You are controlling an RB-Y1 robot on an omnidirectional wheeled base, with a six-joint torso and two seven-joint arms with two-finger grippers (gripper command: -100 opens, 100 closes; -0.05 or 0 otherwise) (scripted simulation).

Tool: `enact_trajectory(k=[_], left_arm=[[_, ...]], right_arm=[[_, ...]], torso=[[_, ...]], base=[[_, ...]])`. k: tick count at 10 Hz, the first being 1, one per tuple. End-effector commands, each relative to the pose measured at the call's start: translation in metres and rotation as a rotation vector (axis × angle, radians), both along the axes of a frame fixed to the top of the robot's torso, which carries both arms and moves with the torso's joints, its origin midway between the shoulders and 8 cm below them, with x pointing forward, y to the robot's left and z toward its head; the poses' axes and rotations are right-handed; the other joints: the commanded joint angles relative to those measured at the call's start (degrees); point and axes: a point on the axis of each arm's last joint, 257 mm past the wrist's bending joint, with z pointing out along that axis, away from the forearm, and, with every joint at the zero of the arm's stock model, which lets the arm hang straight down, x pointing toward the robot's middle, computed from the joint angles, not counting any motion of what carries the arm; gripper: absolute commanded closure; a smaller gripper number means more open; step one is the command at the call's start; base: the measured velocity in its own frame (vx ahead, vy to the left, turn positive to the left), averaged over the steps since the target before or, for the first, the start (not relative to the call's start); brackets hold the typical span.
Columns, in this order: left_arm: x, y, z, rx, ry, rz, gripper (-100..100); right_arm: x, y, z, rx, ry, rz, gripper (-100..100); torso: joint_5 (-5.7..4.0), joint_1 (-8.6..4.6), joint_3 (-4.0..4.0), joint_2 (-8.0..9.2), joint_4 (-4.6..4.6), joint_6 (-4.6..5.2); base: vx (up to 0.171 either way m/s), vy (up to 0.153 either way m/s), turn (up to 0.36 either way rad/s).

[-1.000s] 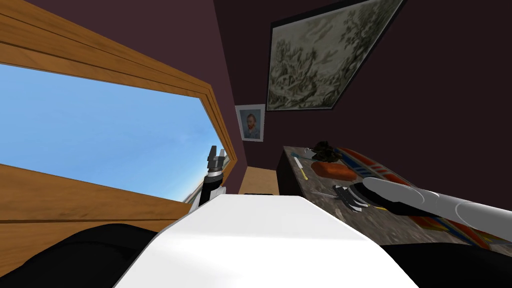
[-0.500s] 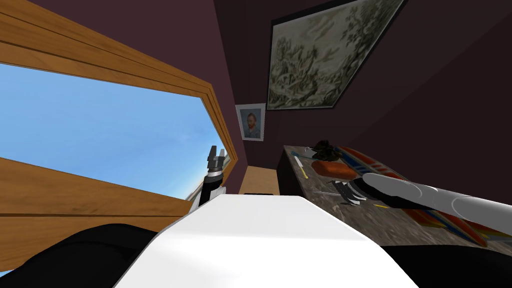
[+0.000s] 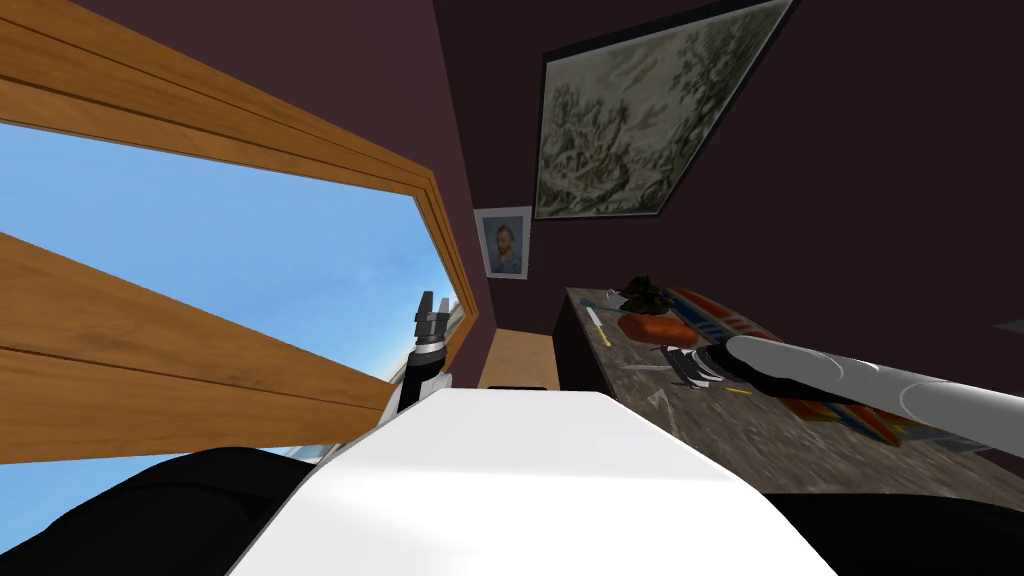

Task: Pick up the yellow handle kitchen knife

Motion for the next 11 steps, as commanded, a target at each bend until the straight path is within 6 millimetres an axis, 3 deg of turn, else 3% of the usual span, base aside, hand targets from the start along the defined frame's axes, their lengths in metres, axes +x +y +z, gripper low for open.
enact_trajectory(k=[1, 11], left_arm=[[0.0, 0.0, 0.0, 0.0, 0.0, 0.0, 0], [0.0, 0.0, 0.0, 0.0, 0.0, 0.0, 0]], right_arm=[[0.015, -0.005, 0.008, -0.018, -0.047, 0.018, -100], [0.097, -0.029, 0.041, -0.129, -0.348, 0.071, -100]], torso=[[0.0, 0.0, 0.0, 0.0, 0.0, 0.0], [-0.03, -0.12, -0.08, -0.13, -0.03, 0.0]], base=[[-0.09, 0.028, -0.015], [-0.079, 0.014, -0.014]])
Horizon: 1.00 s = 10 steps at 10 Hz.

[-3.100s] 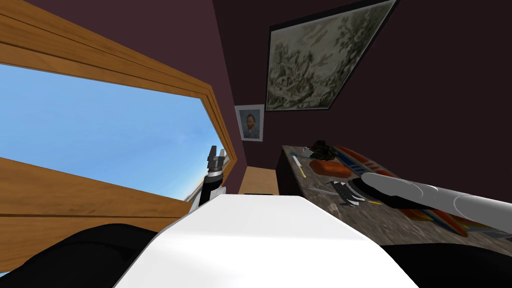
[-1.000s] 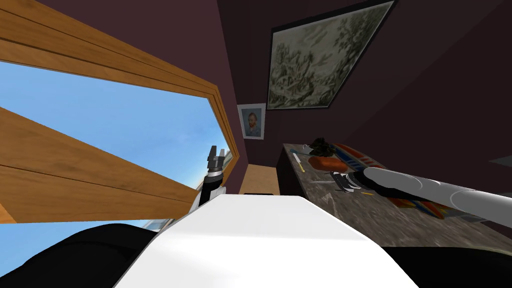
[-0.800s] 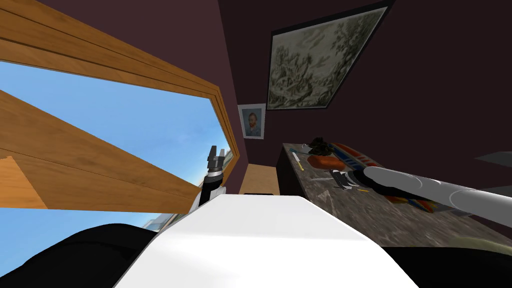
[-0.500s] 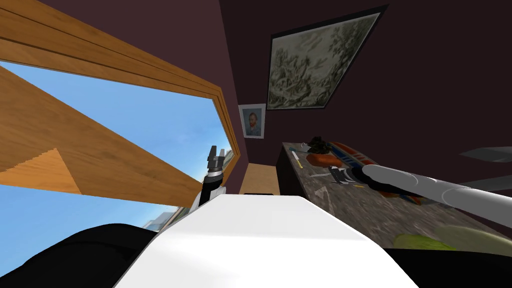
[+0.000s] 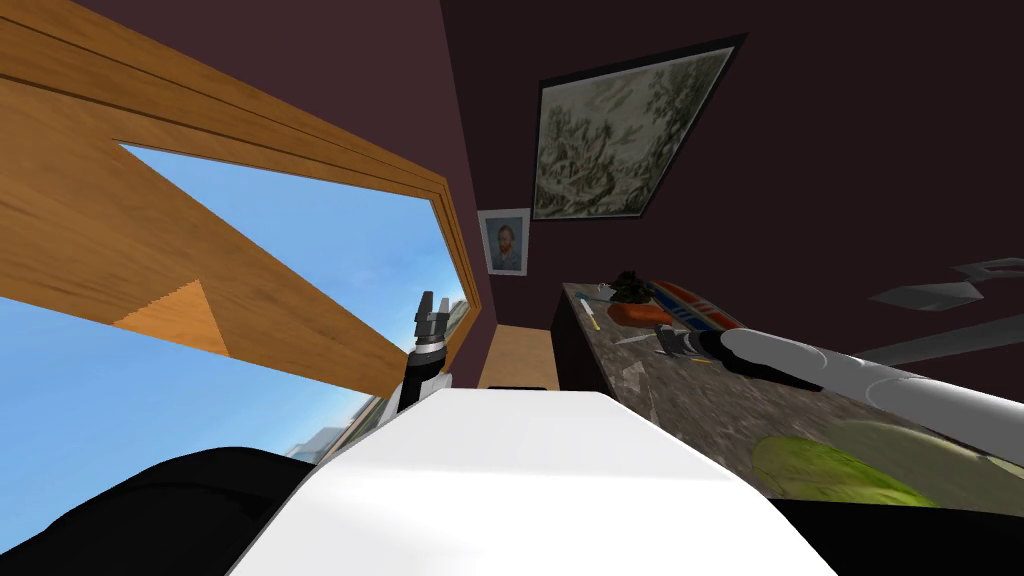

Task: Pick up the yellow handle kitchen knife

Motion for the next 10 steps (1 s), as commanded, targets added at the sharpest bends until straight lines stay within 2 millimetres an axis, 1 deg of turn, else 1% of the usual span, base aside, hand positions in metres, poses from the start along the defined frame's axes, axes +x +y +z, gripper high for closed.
enact_trajectory(k=[1, 5, 10], left_arm=[[0.0, 0.0, 0.0, 0.0, 0.0, 0.0, 0], [0.0, 0.0, 0.0, 0.0, 0.0, 0.0, 0], [0.0, 0.0, 0.0, 0.0, 0.0, 0.0, 0]], right_arm=[[0.012, -0.003, 0.003, -0.014, -0.053, -0.002, -100], [0.033, -0.006, 0.003, -0.029, -0.171, -0.023, -100], [0.05, -0.003, -0.009, -0.032, -0.29, -0.063, -100]], torso=[[0.0, 0.0, 0.0, 0.0, 0.0, 0.0], [0.0, -0.03, -0.01, -0.01, 0.0, 0.0], [-0.01, -0.08, -0.04, -0.08, -0.02, 0.0]], base=[[-0.081, -0.006, -0.021], [-0.067, -0.001, -0.015], [-0.052, -0.011, -0.014]])
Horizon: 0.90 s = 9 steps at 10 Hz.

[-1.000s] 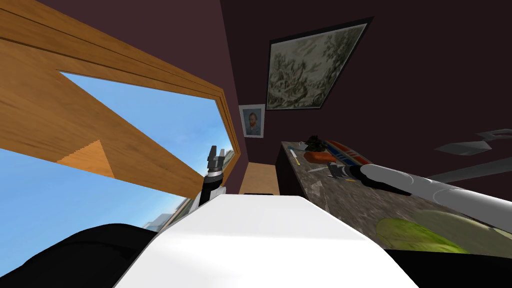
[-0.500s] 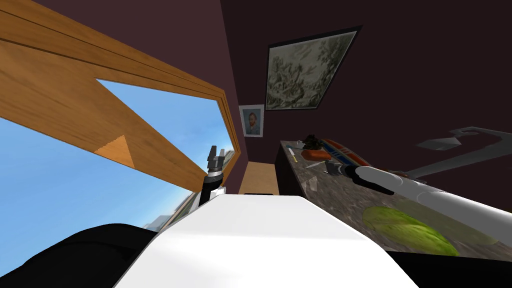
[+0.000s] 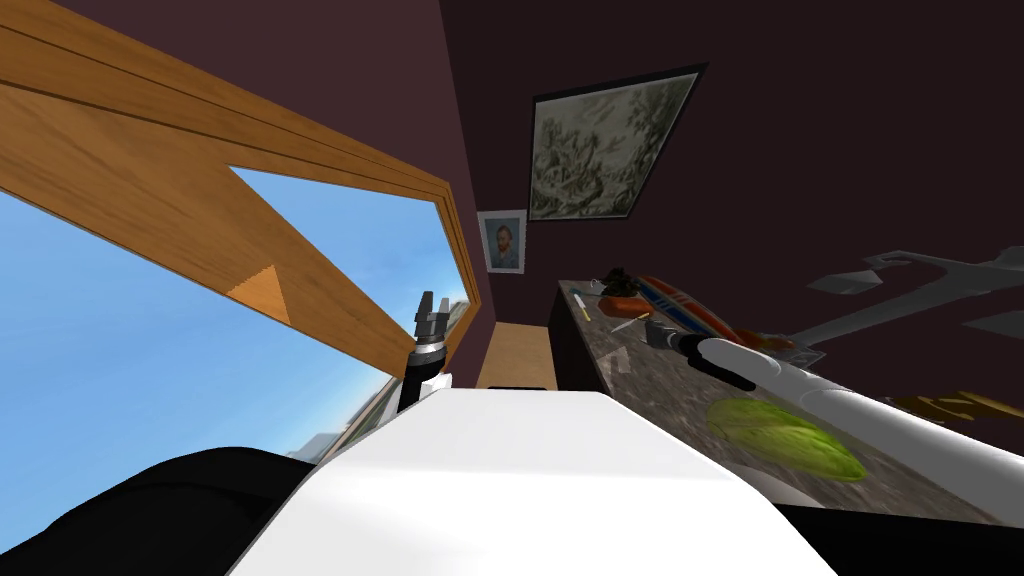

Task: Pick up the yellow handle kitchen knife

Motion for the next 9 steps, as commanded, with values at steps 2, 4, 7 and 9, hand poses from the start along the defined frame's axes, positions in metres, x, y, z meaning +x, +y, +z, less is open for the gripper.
enact_trajectory(k=[2, 4, 7, 9], left_arm=[[0.0, 0.0, 0.0, 0.0, 0.0, 0.0, 0], [0.0, 0.0, 0.0, 0.0, 0.0, 0.0, 0], [0.0, 0.0, 0.0, 0.0, 0.0, 0.0, 0], [0.0, 0.0, 0.0, 0.0, 0.0, 0.0, 0]], right_arm=[[0.005, 0.004, -0.007, -0.001, -0.049, -0.019, -100], [0.007, 0.006, -0.013, -0.001, -0.074, -0.03, -100], [0.004, 0.013, -0.03, 0.006, -0.09, -0.047, -100], [0.005, 0.012, -0.026, 0.004, -0.09, -0.044, 0]], torso=[[0.01, 0.0, -0.01, -0.02, 0.0, 0.0], [0.0, 0.0, -0.03, -0.05, -0.01, 0.0], [0.0, 0.0, -0.05, -0.09, -0.02, 0.0], [0.03, 0.03, -0.07, -0.13, -0.02, -0.01]], base=[[-0.036, -0.012, -0.013], [-0.03, -0.01, -0.011], [-0.022, -0.013, -0.012], [-0.004, -0.002, -0.001]])
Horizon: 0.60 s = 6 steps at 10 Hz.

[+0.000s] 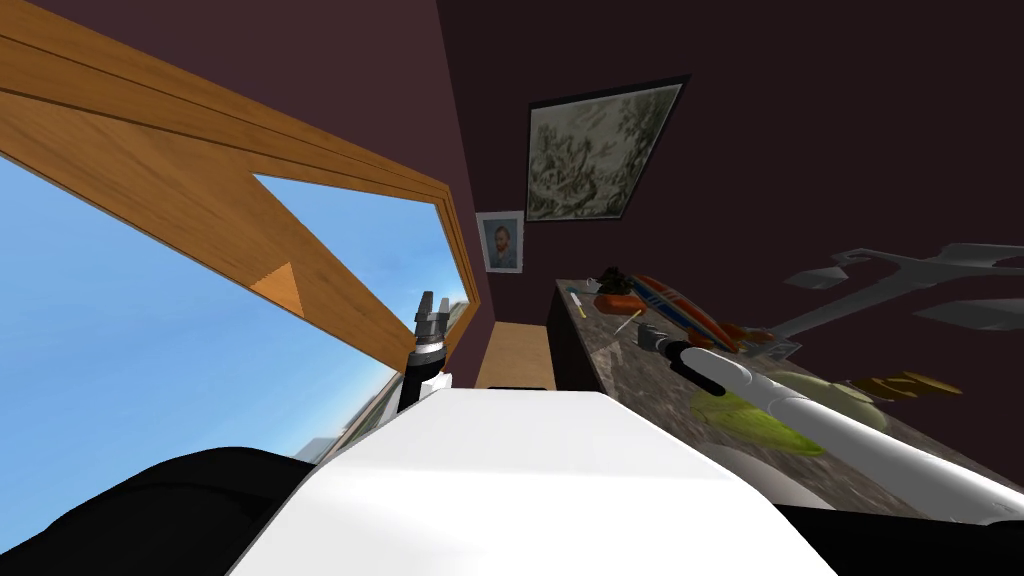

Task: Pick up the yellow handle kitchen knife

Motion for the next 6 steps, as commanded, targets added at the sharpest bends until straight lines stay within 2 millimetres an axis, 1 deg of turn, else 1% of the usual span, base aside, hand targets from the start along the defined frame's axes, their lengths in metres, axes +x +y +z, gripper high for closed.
enact_trajectory(k=[1, 2, 6], left_arm=[[0.0, 0.0, 0.0, 0.0, 0.0, 0.0, 0], [0.0, 0.0, 0.0, 0.0, 0.0, 0.0, 0], [0.0, 0.0, 0.0, 0.0, 0.0, 0.0, 0]], right_arm=[[-0.0022, -0.0035, -0.0014, -0.001, 0.002, -0.013, -100], [-0.0043, -0.0069, -0.0026, -0.019, 0.009, -0.013, -100], [-0.0084, -0.0134, -0.0046, -0.013, 0.007, -0.041, -100]], torso=[[0.0, 0.0, 0.0, 0.0, 0.0, 0.0], [0.0, -0.01, 0.0, 0.0, 0.0, -0.02], [-0.01, -0.03, 0.01, 0.02, 0.0, 0.0]], base=[[-0.009, -0.007, 0.067], [-0.018, -0.015, 0.113], [-0.014, -0.011, 0.045]])
